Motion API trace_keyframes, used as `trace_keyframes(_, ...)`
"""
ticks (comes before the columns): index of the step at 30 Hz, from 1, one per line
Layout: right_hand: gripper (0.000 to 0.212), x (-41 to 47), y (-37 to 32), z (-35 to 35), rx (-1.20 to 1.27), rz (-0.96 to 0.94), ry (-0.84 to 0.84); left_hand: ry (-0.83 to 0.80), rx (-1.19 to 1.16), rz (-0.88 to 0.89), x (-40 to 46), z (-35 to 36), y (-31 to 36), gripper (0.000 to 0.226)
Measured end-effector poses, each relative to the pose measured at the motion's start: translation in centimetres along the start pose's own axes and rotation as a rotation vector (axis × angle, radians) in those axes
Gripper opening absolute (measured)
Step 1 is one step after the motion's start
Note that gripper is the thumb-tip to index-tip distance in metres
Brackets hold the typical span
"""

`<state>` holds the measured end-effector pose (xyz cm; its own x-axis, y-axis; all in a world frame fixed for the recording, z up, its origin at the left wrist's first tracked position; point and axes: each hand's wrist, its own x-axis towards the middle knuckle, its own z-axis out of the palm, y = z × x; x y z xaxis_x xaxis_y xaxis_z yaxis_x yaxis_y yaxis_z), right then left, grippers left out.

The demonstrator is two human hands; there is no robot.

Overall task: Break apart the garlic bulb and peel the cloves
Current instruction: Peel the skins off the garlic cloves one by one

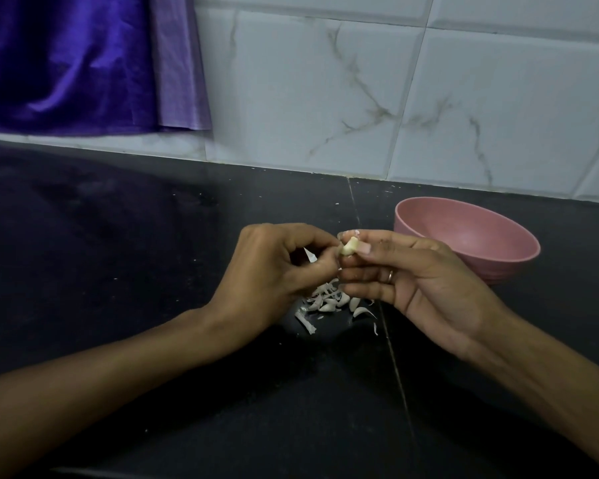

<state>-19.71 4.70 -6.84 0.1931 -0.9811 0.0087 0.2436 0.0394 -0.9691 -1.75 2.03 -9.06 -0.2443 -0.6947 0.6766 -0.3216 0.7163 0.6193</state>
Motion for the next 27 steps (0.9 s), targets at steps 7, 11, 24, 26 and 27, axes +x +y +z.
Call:
trace_keyframes(7,0.031,0.00,-0.11,-0.13,-0.070,-0.037,-0.007,0.004,0.043,0.026,-0.06,-0.07,0.29,0.007)
trace_keyframes(11,0.029,0.04,0.07,-0.08,-0.119,-0.083,0.013,0.001,0.143,0.101,-0.05,-0.05,0.25,0.011)
trace_keyframes(24,0.027,0.21,0.17,-0.35,-0.206,-0.125,0.001,-0.006,0.184,0.092,-0.06,0.02,0.07,0.012)
trace_keyframes(26,0.027,0.21,0.17,-0.41,-0.213,-0.126,0.004,-0.005,0.198,0.081,-0.05,0.08,0.10,0.011)
trace_keyframes(27,0.026,0.19,0.19,-0.46,-0.214,-0.126,0.004,-0.006,0.183,0.070,-0.03,0.13,0.10,0.010)
